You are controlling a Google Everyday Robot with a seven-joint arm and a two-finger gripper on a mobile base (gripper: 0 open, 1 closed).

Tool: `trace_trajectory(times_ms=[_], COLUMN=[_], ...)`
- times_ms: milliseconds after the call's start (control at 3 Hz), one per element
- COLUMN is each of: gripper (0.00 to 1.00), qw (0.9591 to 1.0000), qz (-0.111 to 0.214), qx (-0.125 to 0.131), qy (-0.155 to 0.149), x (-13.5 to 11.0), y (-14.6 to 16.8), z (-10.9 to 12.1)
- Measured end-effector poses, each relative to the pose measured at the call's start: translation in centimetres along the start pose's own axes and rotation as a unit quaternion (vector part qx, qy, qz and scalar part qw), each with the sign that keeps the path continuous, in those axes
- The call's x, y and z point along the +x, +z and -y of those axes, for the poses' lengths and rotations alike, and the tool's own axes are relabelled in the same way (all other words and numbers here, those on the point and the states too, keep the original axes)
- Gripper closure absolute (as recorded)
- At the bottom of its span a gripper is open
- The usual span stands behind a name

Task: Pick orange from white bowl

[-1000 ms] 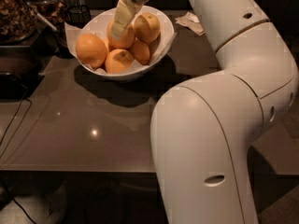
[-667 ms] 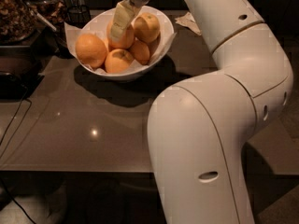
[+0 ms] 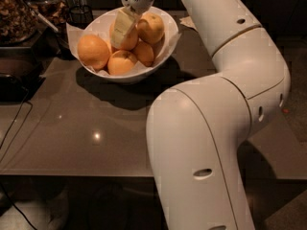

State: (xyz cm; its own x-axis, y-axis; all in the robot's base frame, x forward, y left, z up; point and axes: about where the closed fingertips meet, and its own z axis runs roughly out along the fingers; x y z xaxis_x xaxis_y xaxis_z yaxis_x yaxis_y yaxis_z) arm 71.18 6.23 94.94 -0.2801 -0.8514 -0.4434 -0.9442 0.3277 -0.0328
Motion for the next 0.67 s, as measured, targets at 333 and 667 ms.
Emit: trace_trajectory(times_ms=[333,667], gripper=[0.27,0.46], qw=[0.9999,0.9999], qz=[-0.003,-0.003], qx=[-0.009,-0.009], qy=[0.005,0.006], x=[0.02,-0.13], y=[1.05,0.74], z=[0.04,0.06])
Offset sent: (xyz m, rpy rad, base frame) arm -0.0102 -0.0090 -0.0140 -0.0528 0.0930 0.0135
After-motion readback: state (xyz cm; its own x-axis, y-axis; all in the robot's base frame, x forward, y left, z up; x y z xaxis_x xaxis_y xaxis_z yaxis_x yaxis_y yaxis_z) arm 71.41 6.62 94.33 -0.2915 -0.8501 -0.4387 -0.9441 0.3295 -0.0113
